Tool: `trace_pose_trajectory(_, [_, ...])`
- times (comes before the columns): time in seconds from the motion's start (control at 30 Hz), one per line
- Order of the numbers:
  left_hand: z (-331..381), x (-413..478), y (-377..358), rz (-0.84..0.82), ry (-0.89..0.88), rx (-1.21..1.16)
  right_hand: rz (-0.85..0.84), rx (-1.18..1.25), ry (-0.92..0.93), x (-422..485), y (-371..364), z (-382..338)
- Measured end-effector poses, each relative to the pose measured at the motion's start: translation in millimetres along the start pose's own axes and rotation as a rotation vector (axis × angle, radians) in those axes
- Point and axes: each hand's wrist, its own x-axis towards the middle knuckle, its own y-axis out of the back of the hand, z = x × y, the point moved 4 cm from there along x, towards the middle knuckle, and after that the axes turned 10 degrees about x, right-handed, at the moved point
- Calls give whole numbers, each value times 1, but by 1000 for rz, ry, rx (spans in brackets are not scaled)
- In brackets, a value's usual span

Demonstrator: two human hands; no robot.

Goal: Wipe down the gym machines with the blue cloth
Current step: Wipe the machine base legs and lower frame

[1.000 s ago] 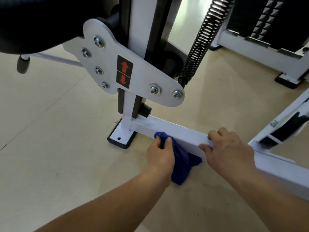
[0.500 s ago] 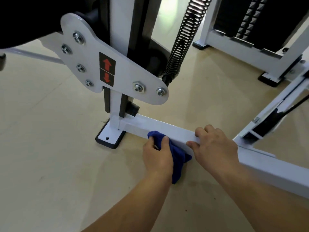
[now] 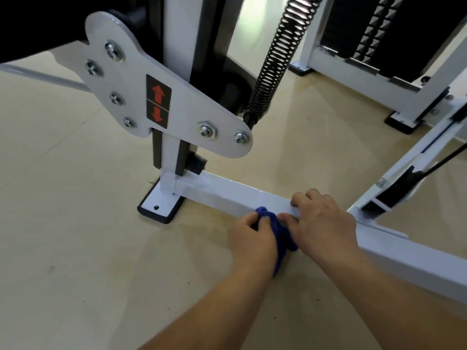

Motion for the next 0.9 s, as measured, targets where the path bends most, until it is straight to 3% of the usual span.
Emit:
trace_pose_trajectory(0.23, [5, 32, 55, 281, 61, -113, -98, 207, 66, -11, -1, 21])
trace_pose_trajectory(0.33, [15, -6, -5, 94, 72, -45, -80, 405, 64, -19, 7, 31])
trace_pose_trajectory(0.43, [14, -48, -62, -167, 89, -49, 38, 343, 44, -37, 16, 57])
trace_pose_trajectory(0.5, [8, -52, -61, -184, 109, -20, 56, 226, -17, -51, 24, 86])
trace_pose_trajectory(0.67, [-7, -23, -18, 119, 171, -91, 23, 118, -114, -72, 35, 147])
trace_pose_trajectory(0.73, [-2, -33, -35, 46, 160, -45, 31, 133, -101, -74, 36, 151])
trace_pose_trajectory(0.83, [3, -68, -91, -243, 115, 90, 15, 186, -112, -69, 37, 155])
trace_pose_trajectory(0.9, [3, -79, -111, -325, 126, 59, -27, 298, -131, -70, 40, 162])
